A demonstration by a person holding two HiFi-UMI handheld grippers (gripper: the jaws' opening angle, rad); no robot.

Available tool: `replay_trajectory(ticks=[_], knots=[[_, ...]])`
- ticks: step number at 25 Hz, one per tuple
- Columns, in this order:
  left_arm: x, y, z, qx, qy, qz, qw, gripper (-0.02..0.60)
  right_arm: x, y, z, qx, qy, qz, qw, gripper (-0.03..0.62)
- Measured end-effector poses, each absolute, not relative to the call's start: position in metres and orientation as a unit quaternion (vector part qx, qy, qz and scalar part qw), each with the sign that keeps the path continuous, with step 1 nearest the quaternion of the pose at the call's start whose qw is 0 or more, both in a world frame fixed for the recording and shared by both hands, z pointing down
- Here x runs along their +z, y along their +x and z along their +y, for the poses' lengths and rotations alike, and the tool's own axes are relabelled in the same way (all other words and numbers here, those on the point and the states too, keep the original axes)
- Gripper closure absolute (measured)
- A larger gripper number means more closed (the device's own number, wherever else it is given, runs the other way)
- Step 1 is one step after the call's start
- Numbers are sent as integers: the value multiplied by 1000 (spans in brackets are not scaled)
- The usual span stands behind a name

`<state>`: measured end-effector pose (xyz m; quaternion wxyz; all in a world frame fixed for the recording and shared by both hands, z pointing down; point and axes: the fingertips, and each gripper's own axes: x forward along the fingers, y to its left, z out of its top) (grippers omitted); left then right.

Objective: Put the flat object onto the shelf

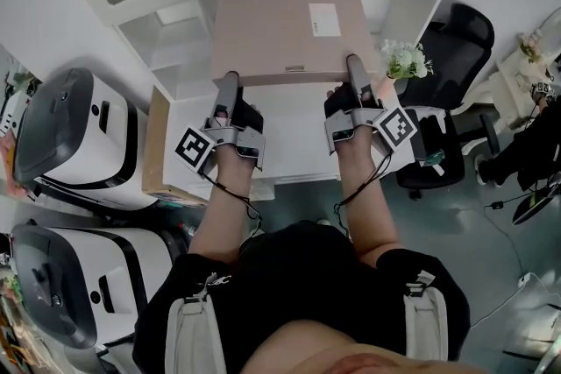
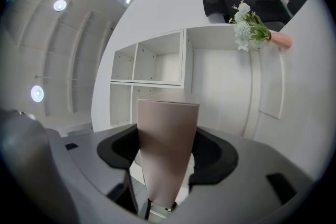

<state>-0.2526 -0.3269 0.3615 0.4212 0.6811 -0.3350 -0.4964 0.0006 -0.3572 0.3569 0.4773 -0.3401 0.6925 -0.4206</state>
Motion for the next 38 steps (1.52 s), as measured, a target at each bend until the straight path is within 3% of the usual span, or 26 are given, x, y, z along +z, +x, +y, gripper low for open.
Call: replay_trajectory(ticks=[14, 38], knots=[[322, -271, -331, -508, 692, -342, 383, 321, 316, -19, -377, -409, -290, 715, 487, 309], [272, -289, -416, -497, 661, -385, 410, 321, 266, -39, -470, -470, -312, 688, 457, 309]])
